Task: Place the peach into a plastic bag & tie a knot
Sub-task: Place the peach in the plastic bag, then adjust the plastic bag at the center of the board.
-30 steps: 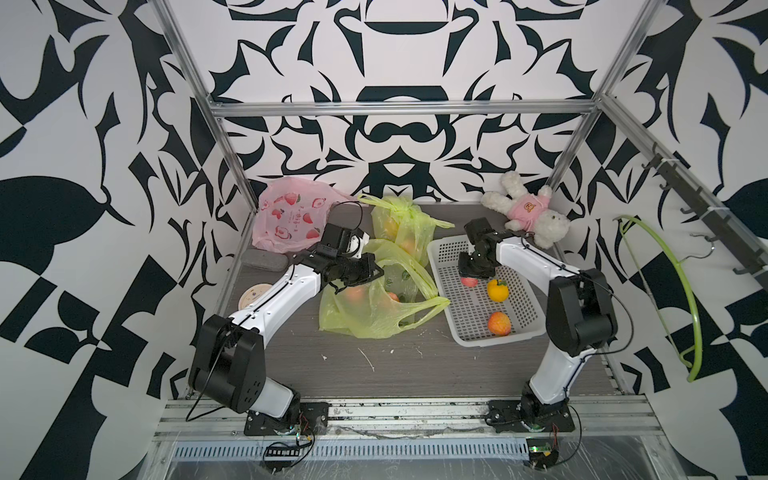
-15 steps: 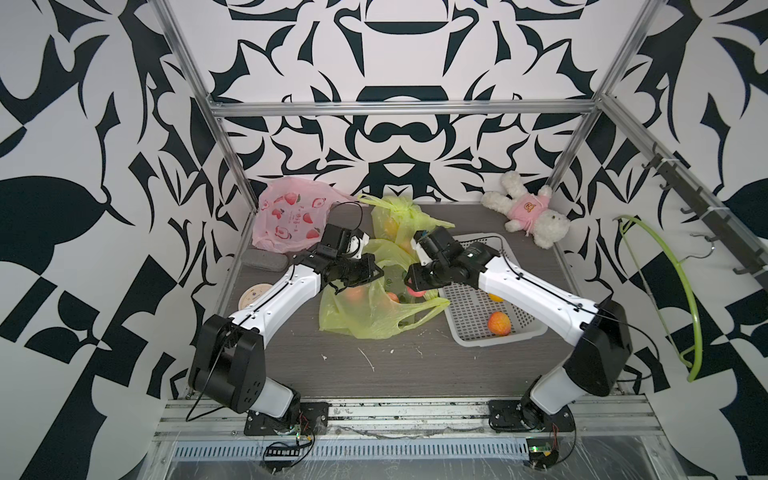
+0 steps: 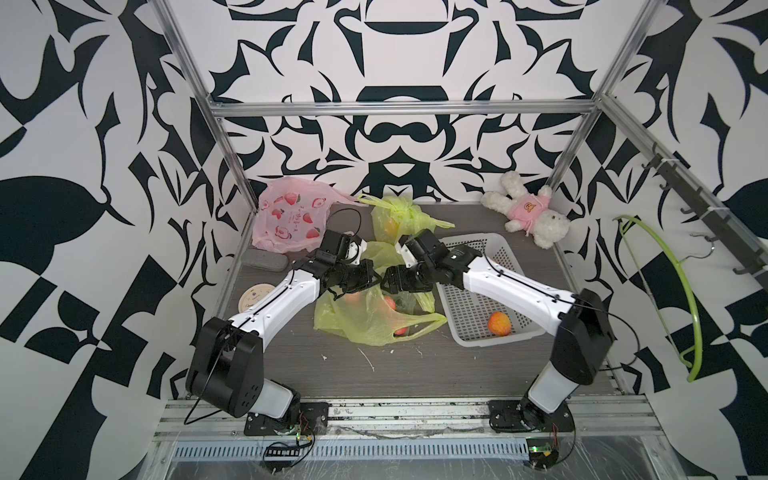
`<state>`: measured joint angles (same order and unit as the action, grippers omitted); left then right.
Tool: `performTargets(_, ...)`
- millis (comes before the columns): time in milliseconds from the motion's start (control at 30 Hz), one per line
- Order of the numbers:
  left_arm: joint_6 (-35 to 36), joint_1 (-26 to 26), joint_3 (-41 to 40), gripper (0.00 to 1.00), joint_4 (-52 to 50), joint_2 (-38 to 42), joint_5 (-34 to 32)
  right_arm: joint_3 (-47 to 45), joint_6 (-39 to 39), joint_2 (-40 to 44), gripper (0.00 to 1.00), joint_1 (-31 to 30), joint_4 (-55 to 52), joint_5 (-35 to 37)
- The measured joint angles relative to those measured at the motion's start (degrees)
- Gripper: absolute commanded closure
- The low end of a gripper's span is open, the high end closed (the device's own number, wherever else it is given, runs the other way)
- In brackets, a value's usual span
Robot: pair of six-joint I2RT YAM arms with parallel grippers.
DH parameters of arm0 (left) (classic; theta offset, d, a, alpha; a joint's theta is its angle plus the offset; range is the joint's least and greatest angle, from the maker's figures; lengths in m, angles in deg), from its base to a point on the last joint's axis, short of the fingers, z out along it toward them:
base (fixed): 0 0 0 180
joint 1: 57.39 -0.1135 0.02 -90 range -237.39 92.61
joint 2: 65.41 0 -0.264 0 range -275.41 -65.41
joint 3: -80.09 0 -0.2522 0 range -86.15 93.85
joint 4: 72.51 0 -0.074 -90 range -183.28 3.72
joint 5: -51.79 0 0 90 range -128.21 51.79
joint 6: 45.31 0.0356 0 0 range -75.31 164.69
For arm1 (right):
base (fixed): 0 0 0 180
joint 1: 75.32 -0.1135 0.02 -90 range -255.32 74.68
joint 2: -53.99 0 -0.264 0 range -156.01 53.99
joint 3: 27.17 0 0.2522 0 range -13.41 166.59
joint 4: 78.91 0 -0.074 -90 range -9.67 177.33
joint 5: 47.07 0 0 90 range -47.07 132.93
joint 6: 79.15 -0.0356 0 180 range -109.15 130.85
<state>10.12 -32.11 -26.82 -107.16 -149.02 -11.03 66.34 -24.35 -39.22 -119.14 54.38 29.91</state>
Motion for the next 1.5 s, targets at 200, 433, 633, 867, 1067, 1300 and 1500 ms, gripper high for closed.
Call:
performTargets(200,-0.02,-0.02,0.00,1.00,0.59,-0.02,-0.22,-7.54,-0.20,16.11,0.22,1.09,-4.72,4.46)
performTargets(433,-0.02,-0.02,0.00,1.00,0.66,-0.02,-0.33,-17.70,-1.57,23.43,0.22,1.46,-9.84,6.58)
performTargets(633,-0.02,-0.02,0.00,1.00,0.68,-0.02,-0.33,-20.94,-2.75,22.88,0.21,1.46,-9.86,7.10)
performTargets(867,0.31,-0.31,0.00,1.00,0.35,0.00,-0.63,-23.26,-6.05,22.47,0.21,1.46,-5.09,5.20)
performTargets(1067,0.98,-3.26,-0.42,1.00,-0.02,1.97,-0.57,-24.96,-8.96,22.69,0.21,1.46,-2.64,3.61)
performTargets(1300,2.23,-5.70,-0.55,1.00,-1.51,3.65,-0.57,-24.96,-11.17,22.12,0.20,1.33,0.72,2.29)
performTargets(1500,2.71,-5.77,-0.79,1.00,-1.68,3.65,-0.37,-26.14,-14.78,21.20,0.18,1.33,6.12,2.84)
